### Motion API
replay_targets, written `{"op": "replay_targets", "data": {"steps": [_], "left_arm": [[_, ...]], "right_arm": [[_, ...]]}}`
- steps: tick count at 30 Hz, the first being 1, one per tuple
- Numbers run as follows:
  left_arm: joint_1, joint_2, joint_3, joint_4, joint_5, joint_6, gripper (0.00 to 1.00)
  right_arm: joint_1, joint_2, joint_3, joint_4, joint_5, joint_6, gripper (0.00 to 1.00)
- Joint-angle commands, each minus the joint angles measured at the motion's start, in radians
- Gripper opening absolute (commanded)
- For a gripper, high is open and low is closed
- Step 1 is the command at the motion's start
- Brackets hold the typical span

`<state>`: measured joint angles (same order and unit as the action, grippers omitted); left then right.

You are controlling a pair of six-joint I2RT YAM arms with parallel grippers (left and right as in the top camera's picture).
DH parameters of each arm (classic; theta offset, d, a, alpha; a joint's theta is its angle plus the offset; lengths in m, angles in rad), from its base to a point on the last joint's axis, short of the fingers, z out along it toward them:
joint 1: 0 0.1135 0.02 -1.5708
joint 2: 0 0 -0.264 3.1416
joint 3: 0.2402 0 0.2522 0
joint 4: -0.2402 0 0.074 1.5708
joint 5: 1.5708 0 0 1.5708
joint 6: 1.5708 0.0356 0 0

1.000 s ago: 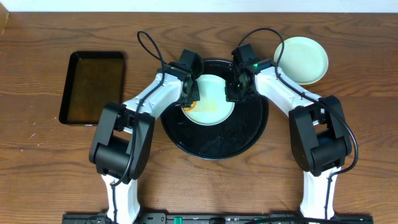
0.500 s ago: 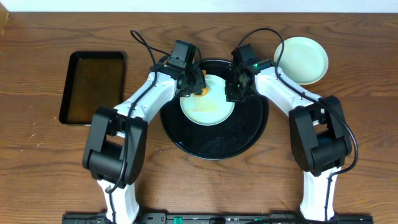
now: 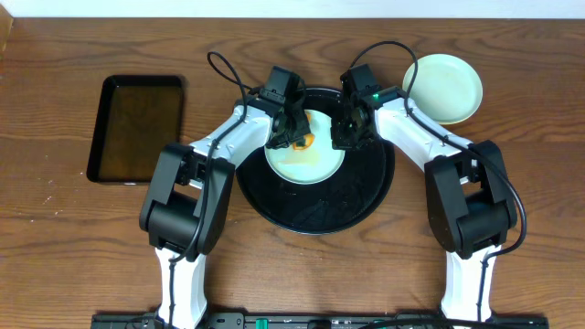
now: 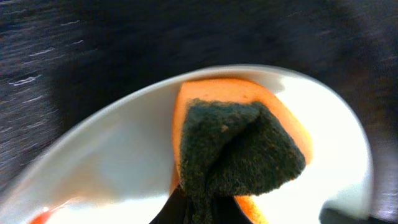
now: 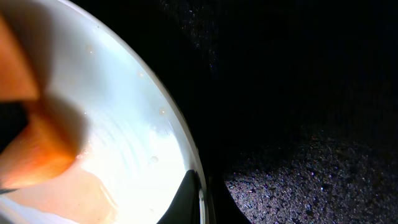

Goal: Clean dirty plates on tray and stack at the side
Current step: 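Scrub the sauce on the green plate with the left-held sponge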

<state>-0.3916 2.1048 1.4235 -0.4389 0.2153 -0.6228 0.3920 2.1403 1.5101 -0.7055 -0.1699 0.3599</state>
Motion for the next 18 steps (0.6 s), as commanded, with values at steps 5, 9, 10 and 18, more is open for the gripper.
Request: {"op": "replay_targets", "data": {"steps": [5,9,10,18], "left_arm": [[0.010,-0.051,-0.047,-0.232,-0.535,0.054,0.07],[0.010,-0.140,-0.047,-0.259,-0.630,0.053,0.08],[0.008,-0.166,-0.047,-0.258,-0.627,0.053,0.07],[-0.003,-0.208,-0.047,-0.195,-0.318,0.042,0.07]], "right_arm": [[0.008,0.044,-0.024,-0.012,0.076,0.011,0.01],[0.008,0.044,-0.024,-0.012,0.076,0.014,0.01],[0.008,0.044,-0.024,-0.013,0.076,0.014,0.01],[0.008,0.044,-0.024,-0.012,0.076,0.014,0.01]]}}
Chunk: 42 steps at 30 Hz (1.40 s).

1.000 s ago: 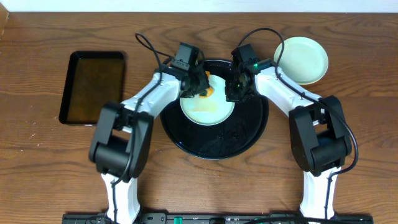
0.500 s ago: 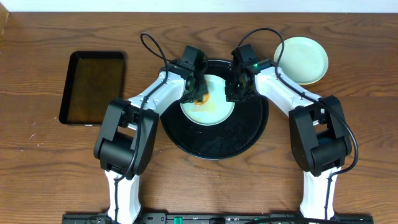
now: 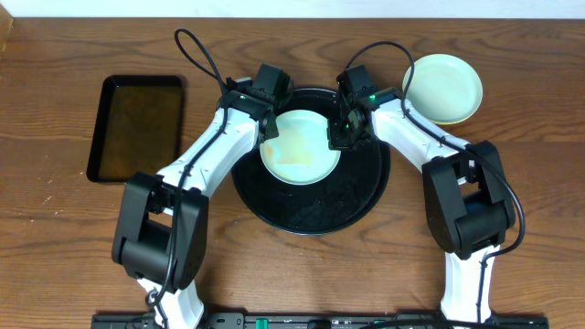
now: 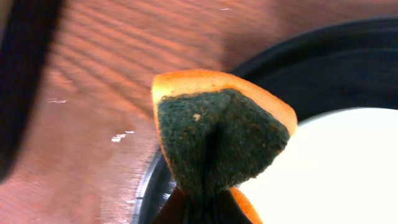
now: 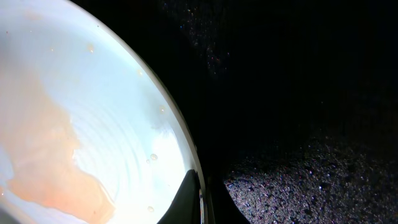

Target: Clean dirty plates on tray and stack at the side

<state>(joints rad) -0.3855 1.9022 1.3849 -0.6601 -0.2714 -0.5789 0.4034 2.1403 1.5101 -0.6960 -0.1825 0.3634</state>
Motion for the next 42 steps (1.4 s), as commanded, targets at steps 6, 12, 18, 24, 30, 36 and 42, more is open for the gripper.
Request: {"op": "replay_targets", "data": {"steps": [6,12,18,24,30,36,42], "left_arm": [[-0.014,0.071,-0.013,0.116,0.459,-0.002,0.08],[-0.043,0.181,-0.014,0.113,0.575,-0.002,0.08],[-0.034,0.187,-0.014,0.041,0.467,0.010,0.07],[-0.023,0.171,-0.011,-0.080,0.044,0.010,0.07],[-0.023,0.101,-0.004,-0.105,-0.249,0.010,0.07],[-0.023,-0.045,-0.002,-0.119,-0.241,-0.048,0.07],[-0.022,-0.194,-0.002,-0.160,-0.139,-0.043,0.07]], "right_arm": [[-0.003,0.044,-0.024,-0.022,0.089,0.011,0.01],[-0.003,0.044,-0.024,-0.022,0.089,0.010,0.01],[-0.003,0.044,-0.024,-0.022,0.089,0.010,0.01],[-0.003,0.044,-0.024,-0.021,0.089,0.010,0.01],[-0.003,0.044,-0.024,-0.021,0.089,0.011,0.01],[-0.003,0.006,-0.017,-0.034,0.089,0.010,0.01],[-0.003,-0.137,-0.011,-0.042,0.105,0.002,0.01]]}}
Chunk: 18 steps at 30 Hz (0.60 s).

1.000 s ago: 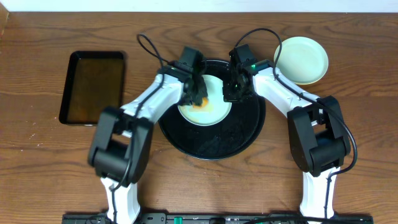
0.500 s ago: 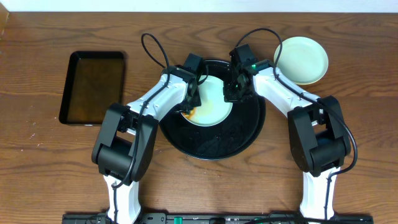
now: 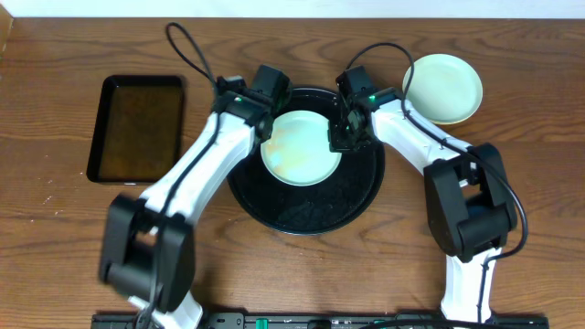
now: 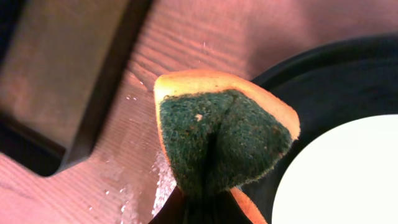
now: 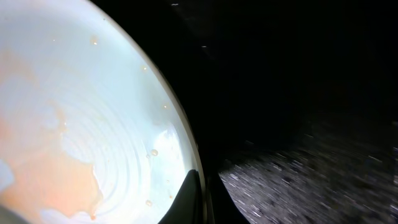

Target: Clean dirty plates on tray and stack at the side

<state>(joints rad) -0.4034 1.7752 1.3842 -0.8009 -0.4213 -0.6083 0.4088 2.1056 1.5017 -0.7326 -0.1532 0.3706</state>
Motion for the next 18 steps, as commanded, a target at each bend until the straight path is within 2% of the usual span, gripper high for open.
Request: {"op": "replay_targets", "data": {"steps": [1,6,13,18], "left_arm": [[-0.001,-0.080,-0.001,-0.028,0.011,-0.014,0.07],[0.071,-0.098,-0.001,-0.034,0.094,0.055,0.07],[0.329,-0.098,-0.001,0.010,0.311,0.153,0.08],[0.513,-0.097,-0.002,0.002,0.384,0.171,0.08]], "right_arm": [[-0.009,-0.136,-0.002,-0.016,0.107,-0.006,0.01],[0.004,-0.286,-0.002,-0.066,0.219,-0.151,0.01],[0.100,-0.456,-0.002,-0.116,0.509,-0.245,0.01],[0.214,-0.471,-0.002,-0.115,0.803,-0.295,0.01]]}}
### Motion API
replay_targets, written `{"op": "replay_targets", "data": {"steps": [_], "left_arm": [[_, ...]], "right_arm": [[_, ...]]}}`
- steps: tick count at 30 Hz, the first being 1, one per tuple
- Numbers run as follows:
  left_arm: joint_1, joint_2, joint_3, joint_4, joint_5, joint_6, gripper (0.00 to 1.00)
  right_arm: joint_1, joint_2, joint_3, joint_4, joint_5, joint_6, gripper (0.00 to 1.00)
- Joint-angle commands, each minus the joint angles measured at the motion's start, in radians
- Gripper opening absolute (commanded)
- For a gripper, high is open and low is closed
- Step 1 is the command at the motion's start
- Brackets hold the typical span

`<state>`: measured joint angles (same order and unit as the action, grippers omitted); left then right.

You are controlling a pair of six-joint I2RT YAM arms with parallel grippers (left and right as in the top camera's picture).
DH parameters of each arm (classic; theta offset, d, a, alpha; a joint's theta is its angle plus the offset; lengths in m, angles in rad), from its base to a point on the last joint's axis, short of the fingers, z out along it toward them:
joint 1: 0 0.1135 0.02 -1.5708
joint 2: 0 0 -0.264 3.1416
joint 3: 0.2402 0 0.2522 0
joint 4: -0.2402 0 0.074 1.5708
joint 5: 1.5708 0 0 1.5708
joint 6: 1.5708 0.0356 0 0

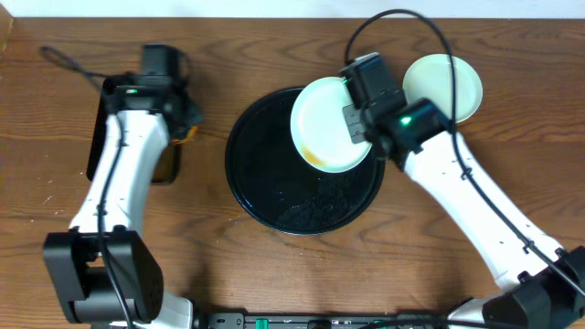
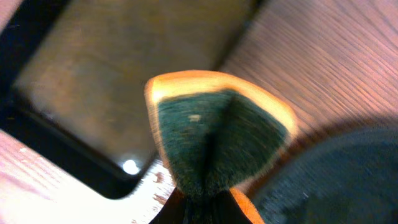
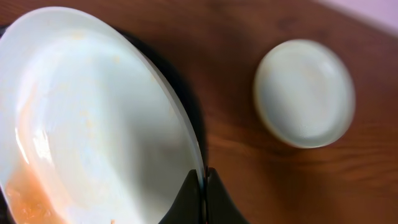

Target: Clean dirty plates on tray and stack at the side

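A pale green plate (image 1: 327,124) hangs tilted above the round black tray (image 1: 274,196), with orange residue pooled at its low edge. My right gripper (image 3: 203,180) is shut on its rim; the plate (image 3: 93,118) fills the left of that view. A second pale plate (image 1: 452,87) lies on the table at the back right, also seen as the plate (image 3: 305,93) in the right wrist view. My left gripper (image 2: 202,202) is shut on a folded orange sponge (image 2: 217,140) with a green scouring face, held beside the dark rectangular tray (image 1: 132,119) at the left.
The dark rectangular tray (image 2: 124,81) holds brownish liquid and sits at the left of the wooden table (image 1: 512,183). Cables arch from both arms near the back edge.
My right gripper has lifted the plate off the round tray and tilted it, moving it right. My left gripper has carried the sponge left, from the round tray's rim to the rectangular tray.
At first my left gripper pressed the sponge on the plate in the round tray while my right gripper held its rim. Then the sponge was off the plate at the tray's left rim. Now the sponge is by the rectangular tray and the plate is raised.
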<state>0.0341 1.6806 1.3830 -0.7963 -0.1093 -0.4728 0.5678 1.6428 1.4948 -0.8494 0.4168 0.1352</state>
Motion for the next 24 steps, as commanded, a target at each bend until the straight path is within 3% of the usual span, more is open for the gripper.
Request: {"op": "replay_targets", "data": {"steps": [1,8,14,24], "left_arm": [[0.106,-0.002,-0.001,0.001,0.076,0.036,0.08],[0.209,0.004,-0.022,0.062,0.076,0.121,0.08],[0.234,0.069,-0.024,0.062,0.076,0.121,0.08],[0.275,0.117,-0.024,0.066,0.077,0.120,0.08]], "right_arm": [[0.079,-0.006,0.005,0.013,0.293,-0.072,0.01],[0.172,-0.006,0.005,0.149,0.452,-0.309,0.01],[0.243,-0.006,0.005,0.364,0.634,-0.638,0.01],[0.274,-0.006,0.005,0.475,0.685,-0.887,0.01]]}}
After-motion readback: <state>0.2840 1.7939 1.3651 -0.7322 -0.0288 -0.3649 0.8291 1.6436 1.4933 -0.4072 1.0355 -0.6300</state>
